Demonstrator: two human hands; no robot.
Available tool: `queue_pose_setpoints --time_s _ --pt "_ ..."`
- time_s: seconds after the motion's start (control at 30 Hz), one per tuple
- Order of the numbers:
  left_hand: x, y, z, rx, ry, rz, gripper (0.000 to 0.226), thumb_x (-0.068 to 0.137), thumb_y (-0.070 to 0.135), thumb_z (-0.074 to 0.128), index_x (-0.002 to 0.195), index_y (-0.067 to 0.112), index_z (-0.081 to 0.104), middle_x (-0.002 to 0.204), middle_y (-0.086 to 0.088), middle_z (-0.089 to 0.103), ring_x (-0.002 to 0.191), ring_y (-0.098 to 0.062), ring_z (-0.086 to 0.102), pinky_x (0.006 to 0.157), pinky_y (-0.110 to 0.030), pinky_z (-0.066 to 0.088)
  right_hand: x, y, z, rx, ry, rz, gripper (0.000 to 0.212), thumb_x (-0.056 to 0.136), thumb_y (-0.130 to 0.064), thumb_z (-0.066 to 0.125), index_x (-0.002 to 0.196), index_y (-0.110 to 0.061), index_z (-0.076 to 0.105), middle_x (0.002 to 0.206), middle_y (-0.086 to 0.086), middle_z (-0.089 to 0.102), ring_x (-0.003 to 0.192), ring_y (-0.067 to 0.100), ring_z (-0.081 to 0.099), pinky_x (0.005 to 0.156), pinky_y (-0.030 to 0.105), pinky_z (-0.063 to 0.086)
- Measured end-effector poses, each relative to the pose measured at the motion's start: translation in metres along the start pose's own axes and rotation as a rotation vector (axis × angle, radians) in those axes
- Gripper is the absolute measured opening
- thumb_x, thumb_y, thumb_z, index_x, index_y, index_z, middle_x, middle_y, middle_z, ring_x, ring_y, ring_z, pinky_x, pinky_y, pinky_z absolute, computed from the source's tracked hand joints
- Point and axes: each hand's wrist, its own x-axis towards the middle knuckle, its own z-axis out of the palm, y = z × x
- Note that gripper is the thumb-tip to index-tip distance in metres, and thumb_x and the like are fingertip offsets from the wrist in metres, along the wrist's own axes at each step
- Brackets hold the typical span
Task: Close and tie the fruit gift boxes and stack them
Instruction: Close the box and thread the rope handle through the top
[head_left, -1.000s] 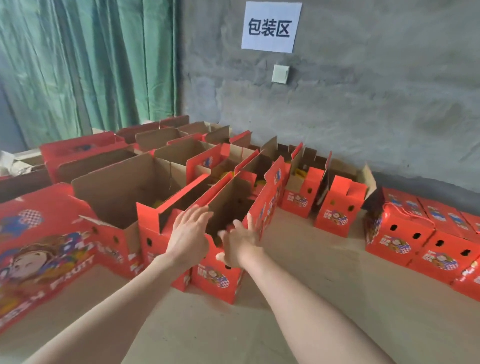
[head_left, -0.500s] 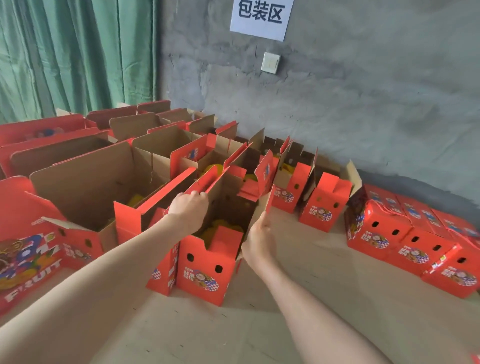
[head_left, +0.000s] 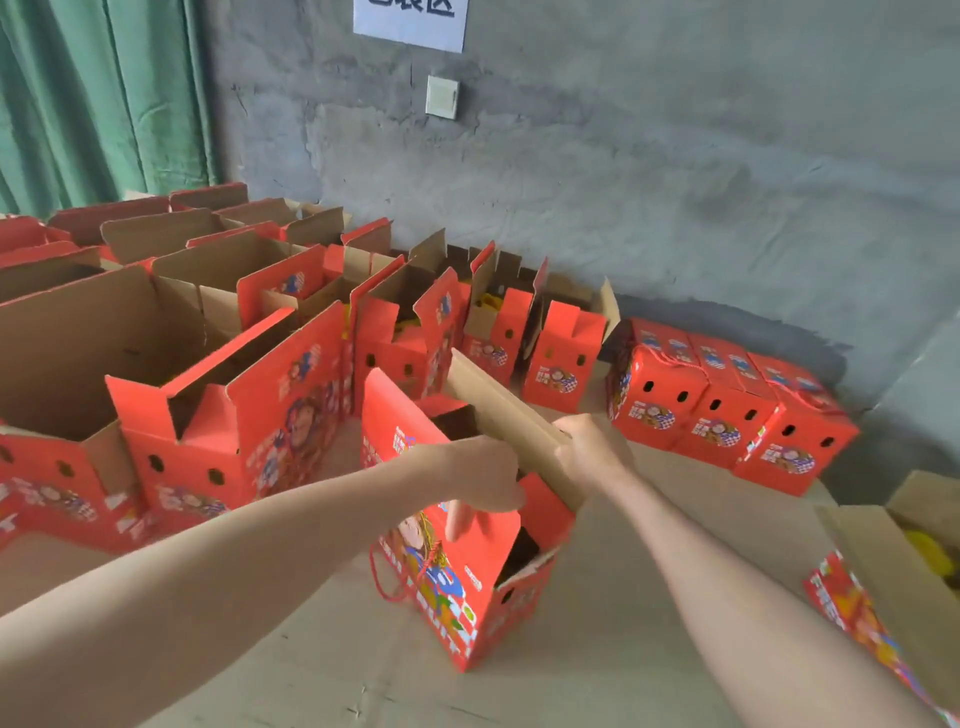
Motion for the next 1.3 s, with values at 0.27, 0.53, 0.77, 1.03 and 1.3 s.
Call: queue_pose_setpoints --time_s 0.27,0.53,0.77,1.03,1.3 --pt "0.004 0.15 0.035 -0.053 -0.172 0.277 0.038 0.093 0.018 0.04 0.075 0.002 0.069 0.059 -0.004 0.063 0.051 -0.015 0.057 0.059 -0.017 0.046 -0.05 0.116 -0.044 0.071 -0.141 -0.056 0.036 0.092 -0.009 0.057 0.127 -0.016 0.061 0.136 0.001 0.057 0.126 0.021 0.051 0.102 0.033 0.041" --pt "0.027 0.154 0.038 0.106 0.16 0.394 0.04 0.085 0.034 0.065 0.12 0.016 0.057 0.11 -0.001 0.055 0.105 -0.02 0.052 0.077 -0.026 0.039 -0.104 0.165 -0.063 0.306 0.06 -0.095 0.035 0.096 -0.026 0.054 0.127 -0.011 0.058 0.131 -0.001 0.057 0.124 0.015 0.05 0.099 0.022 0.036" --pt "0.027 0.104 0.047 -0.036 0.021 0.296 0.047 0.093 0.047 0.052 0.065 0.009 0.053 0.057 0.003 0.041 0.049 -0.01 0.039 0.048 -0.017 0.03 -0.157 0.152 -0.05 0.348 -0.393 -0.192 0.028 0.084 -0.047 0.067 0.096 -0.022 0.065 0.093 -0.006 0.073 0.079 0.008 0.07 0.068 0.023 0.056" --pt "0.003 0.128 0.061 -0.115 0.052 0.322 0.046 0.094 0.042 0.052 0.066 0.006 0.052 0.056 -0.001 0.041 0.046 -0.011 0.034 0.044 -0.019 0.027 -0.16 0.169 -0.063 0.517 -0.627 -0.146 0.03 0.08 -0.029 0.075 0.102 -0.01 0.067 0.1 0.003 0.074 0.086 0.019 0.072 0.081 0.038 0.058" --pt "-0.001 0.125 0.048 -0.481 -0.225 0.247 0.037 0.098 0.037 0.046 0.071 0.018 0.063 0.065 0.003 0.064 0.055 -0.006 0.058 0.056 -0.016 0.046 -0.188 0.19 -0.076 0.497 -0.613 -0.222 0.018 0.082 -0.046 0.064 0.089 -0.03 0.07 0.094 -0.012 0.073 0.089 0.005 0.068 0.076 0.019 0.052"
